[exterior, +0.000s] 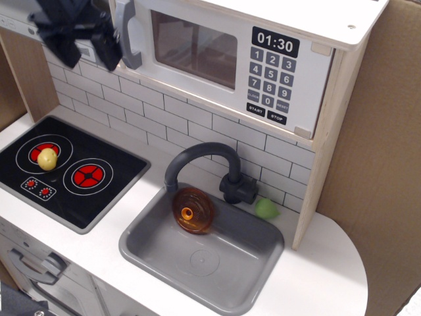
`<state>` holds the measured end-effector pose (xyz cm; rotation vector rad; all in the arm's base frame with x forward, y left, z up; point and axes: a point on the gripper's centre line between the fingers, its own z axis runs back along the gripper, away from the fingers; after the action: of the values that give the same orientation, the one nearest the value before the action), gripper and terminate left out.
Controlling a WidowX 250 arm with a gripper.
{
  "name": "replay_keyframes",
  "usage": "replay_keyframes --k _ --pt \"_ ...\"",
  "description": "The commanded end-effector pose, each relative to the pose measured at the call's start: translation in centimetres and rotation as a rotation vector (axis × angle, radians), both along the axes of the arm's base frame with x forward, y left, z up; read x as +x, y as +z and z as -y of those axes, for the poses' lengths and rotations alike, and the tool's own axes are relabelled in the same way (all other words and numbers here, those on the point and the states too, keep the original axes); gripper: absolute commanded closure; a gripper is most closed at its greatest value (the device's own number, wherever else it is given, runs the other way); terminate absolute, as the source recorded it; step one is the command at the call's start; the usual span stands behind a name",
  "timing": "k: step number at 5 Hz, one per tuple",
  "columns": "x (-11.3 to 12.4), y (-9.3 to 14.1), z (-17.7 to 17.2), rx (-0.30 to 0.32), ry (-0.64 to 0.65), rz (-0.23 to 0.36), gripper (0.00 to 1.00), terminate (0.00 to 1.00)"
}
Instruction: Open microwave
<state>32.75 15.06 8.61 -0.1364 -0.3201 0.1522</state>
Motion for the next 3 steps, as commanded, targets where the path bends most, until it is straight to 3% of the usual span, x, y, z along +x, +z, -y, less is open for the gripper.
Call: replay_keyframes --k 1,3 --pt "2.6 2.5 0.8 0.008 -0.049 0.061 0.0 0.0" --pt "4.2 2.0 0.9 0.035 -0.083 0.085 0.0 0.0"
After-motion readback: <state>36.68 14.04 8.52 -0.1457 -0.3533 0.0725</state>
